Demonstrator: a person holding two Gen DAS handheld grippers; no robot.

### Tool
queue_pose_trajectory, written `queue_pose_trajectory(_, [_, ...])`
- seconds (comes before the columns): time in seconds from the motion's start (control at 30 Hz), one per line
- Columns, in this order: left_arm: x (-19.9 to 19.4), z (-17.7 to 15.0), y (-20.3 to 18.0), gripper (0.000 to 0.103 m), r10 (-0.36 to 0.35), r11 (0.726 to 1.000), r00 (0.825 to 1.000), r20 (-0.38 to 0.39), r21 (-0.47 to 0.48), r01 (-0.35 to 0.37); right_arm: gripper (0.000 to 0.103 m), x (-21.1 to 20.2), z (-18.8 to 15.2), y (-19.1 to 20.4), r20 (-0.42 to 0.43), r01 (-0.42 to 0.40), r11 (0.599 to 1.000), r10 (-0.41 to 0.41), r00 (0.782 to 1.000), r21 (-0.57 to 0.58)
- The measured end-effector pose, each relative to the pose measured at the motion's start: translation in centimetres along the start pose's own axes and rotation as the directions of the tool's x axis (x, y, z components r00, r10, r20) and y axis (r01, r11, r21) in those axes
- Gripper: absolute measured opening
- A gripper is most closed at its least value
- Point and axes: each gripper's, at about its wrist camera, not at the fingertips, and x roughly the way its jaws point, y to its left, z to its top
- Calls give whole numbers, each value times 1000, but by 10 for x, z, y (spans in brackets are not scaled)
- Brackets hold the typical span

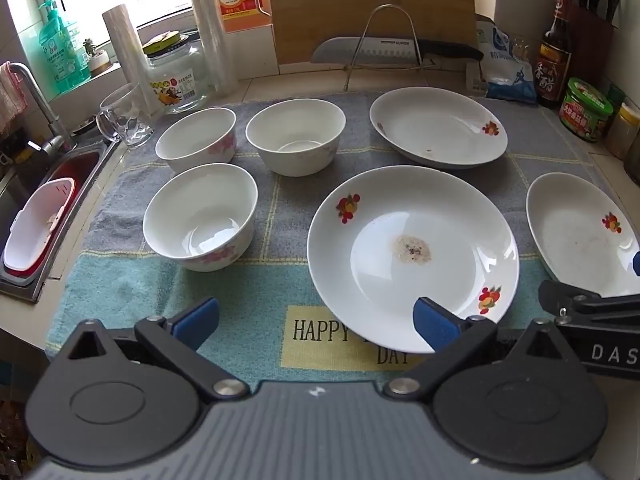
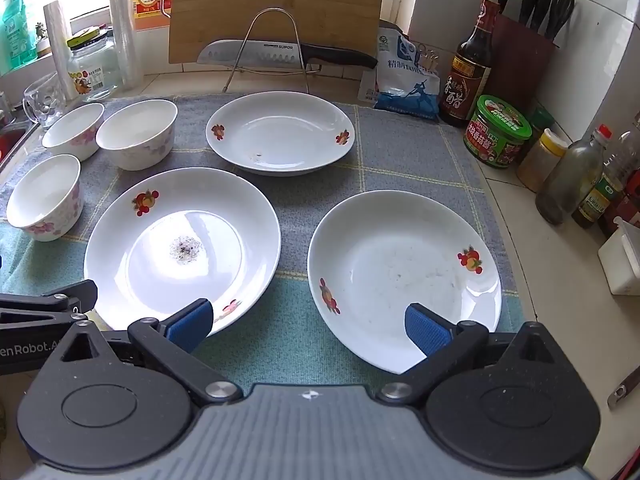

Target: Organize plates and bowls

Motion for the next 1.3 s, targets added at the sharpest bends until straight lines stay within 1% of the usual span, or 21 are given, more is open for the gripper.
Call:
queue_pose_trajectory(0.23, [-2, 1, 0, 102, 1, 1000, 1000, 2, 2, -1, 103, 3, 1, 2, 0, 1, 1000, -1, 1000, -2])
queue_pose_trajectory(1.3, [-11, 0, 0, 102, 5, 1000, 1000, 19, 5, -5, 103, -9, 0, -1, 24, 1, 1000, -1, 1000, -12])
